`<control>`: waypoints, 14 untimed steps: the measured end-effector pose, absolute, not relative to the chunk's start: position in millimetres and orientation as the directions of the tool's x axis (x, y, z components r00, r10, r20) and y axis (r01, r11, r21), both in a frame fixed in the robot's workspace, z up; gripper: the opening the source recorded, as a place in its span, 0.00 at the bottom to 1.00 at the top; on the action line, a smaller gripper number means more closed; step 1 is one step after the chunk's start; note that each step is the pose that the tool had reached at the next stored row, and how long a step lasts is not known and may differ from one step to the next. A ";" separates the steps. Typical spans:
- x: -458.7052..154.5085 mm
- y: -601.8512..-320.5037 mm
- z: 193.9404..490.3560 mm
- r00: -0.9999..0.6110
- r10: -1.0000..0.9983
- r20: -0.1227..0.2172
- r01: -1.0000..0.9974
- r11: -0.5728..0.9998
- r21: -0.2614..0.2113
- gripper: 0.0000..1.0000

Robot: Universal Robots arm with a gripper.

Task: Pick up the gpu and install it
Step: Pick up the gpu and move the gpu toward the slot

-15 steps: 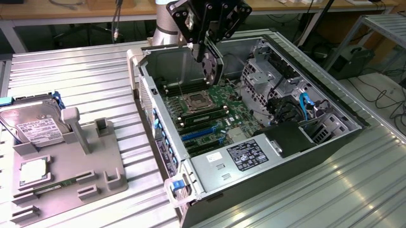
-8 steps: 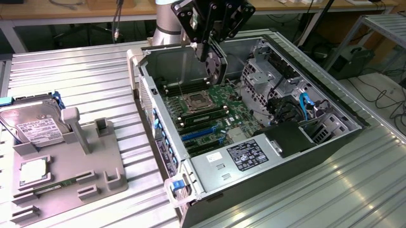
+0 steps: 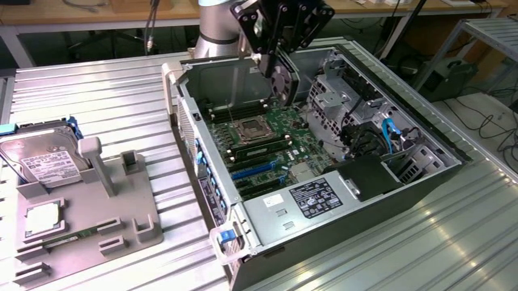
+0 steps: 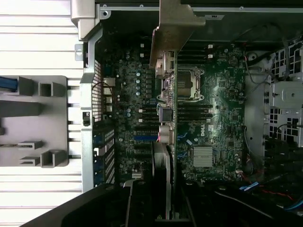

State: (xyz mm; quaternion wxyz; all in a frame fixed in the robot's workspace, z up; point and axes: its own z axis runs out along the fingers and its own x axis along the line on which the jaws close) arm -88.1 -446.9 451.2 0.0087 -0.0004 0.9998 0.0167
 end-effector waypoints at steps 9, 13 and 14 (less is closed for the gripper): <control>-67.6 -446.9 449.4 -1.000 -0.001 -0.017 -0.001 0.999 0.033 0.27; -57.7 -446.9 448.1 -1.000 0.000 -0.017 -0.001 0.999 0.033 0.27; -55.4 -446.9 447.9 -1.000 -0.001 -0.017 -0.001 0.999 0.033 0.27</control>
